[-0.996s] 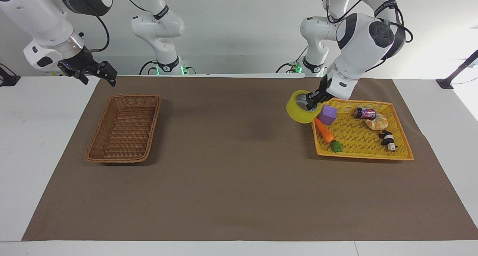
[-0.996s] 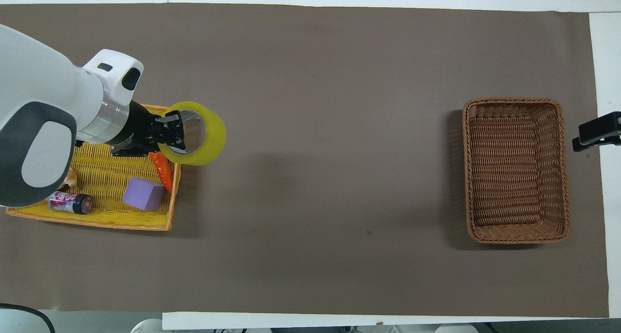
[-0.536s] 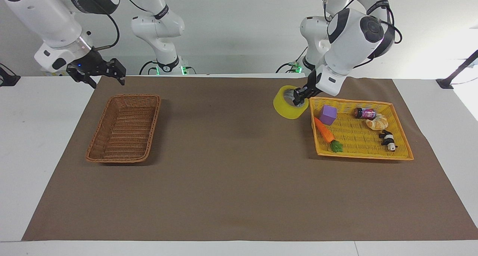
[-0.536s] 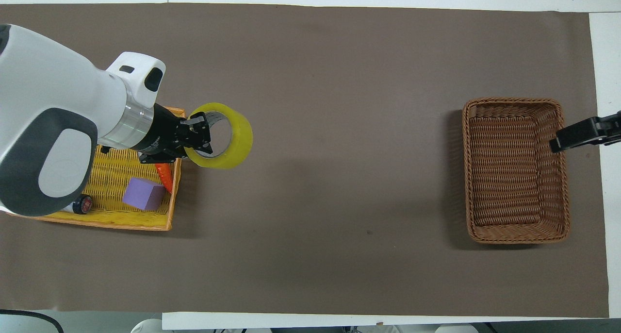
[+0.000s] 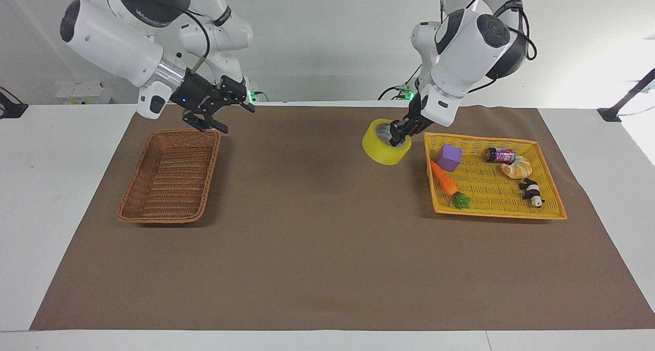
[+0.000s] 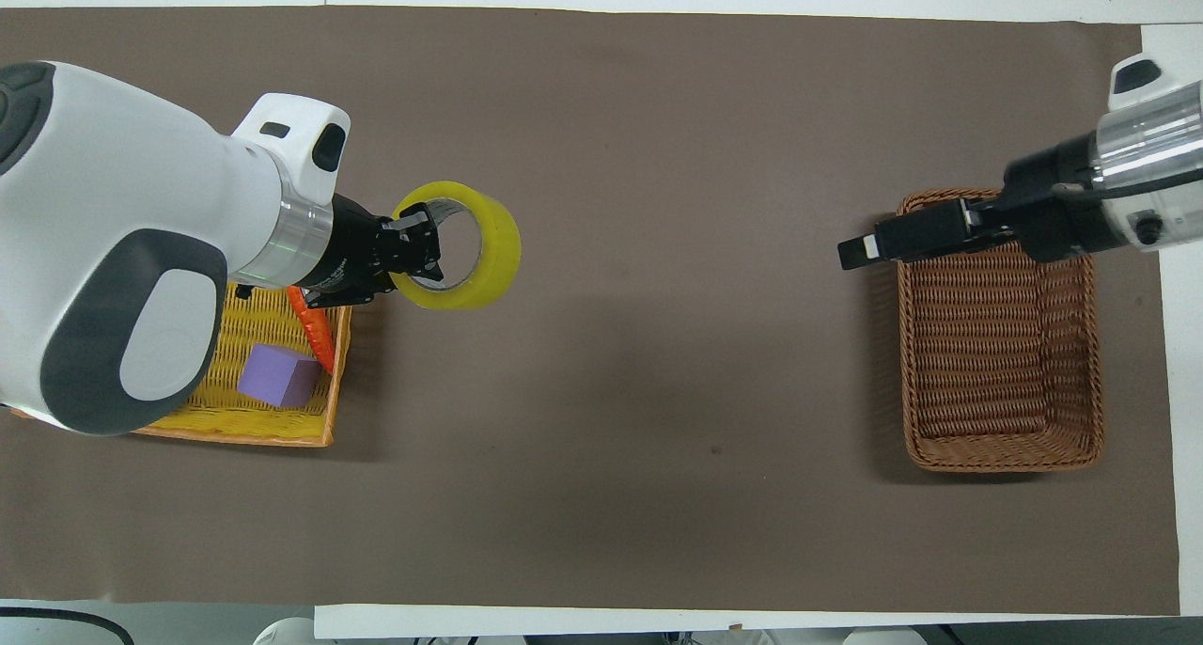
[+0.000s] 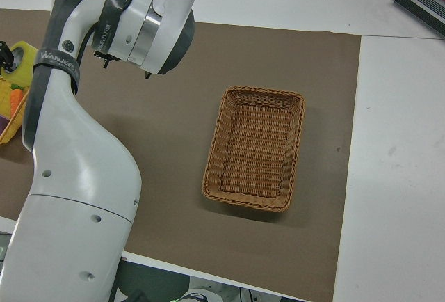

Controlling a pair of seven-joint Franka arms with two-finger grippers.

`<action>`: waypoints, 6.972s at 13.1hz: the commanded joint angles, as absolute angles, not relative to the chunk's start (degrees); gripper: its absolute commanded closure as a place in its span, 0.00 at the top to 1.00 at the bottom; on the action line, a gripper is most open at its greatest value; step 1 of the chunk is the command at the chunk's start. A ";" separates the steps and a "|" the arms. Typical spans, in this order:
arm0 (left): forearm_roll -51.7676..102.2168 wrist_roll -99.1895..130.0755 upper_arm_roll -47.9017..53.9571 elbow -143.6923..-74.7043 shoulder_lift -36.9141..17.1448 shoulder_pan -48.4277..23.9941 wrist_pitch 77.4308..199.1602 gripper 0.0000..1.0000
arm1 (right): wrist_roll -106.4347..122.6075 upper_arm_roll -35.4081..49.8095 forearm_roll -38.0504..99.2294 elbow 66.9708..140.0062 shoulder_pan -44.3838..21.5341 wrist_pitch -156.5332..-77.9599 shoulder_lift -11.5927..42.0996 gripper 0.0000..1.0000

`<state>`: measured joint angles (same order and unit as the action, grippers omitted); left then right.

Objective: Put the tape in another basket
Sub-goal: 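Carry the tape toward center with the left gripper while the right gripper approaches, then grasp the tape rim with the right gripper while the left gripper holds it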

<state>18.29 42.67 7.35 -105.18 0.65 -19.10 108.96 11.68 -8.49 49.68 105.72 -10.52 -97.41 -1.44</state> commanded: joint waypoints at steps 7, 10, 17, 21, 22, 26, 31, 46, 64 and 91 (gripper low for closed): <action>18.98 42.72 6.86 -104.24 0.00 -14.68 111.70 0.00 | 10.19 -8.44 79.62 111.27 -29.51 -121.97 5.53 0.99; 18.63 42.45 6.86 -104.06 0.09 -12.75 112.23 0.00 | 11.07 -8.44 79.54 109.43 -33.13 -126.02 6.85 0.99; 18.37 42.45 6.86 -105.21 0.79 -13.45 111.18 0.00 | 11.16 -8.44 78.93 109.07 -33.66 -126.83 7.21 0.99; 18.37 42.63 7.03 -105.38 0.97 -13.62 110.57 0.00 | 11.25 -8.44 78.93 109.07 -33.58 -126.65 7.21 0.99; 18.37 42.54 7.12 -105.55 1.23 -13.71 109.96 0.00 | 11.25 -8.44 78.93 109.07 -33.57 -126.65 7.21 0.99; 18.37 40.61 7.29 -107.66 2.63 -14.68 108.28 0.00 | 11.25 -8.44 78.93 109.16 -33.57 -126.56 7.21 0.99; 18.37 40.43 7.29 -107.75 2.81 -16.61 107.93 0.00 | 11.25 -8.44 78.93 109.34 -33.57 -126.47 7.03 0.99; 18.37 41.40 7.38 -107.93 3.34 -21.97 107.67 0.00 | 25.13 -8.44 78.93 111.36 -35.06 -126.91 6.24 0.99; 18.37 41.75 7.38 -108.28 3.69 -24.17 107.75 0.00 | 21.97 -8.53 79.37 111.36 -32.61 -120.50 5.71 0.77; 18.90 41.49 6.16 -103.29 3.87 -21.99 99.88 1.00 | 21.62 -8.53 79.28 112.41 -32.61 -119.53 5.10 0.00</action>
<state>18.29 41.45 7.35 -105.92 2.70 -23.15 105.40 22.34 -8.73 78.82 111.62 -33.26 -120.53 6.34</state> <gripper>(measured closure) 0.211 0.463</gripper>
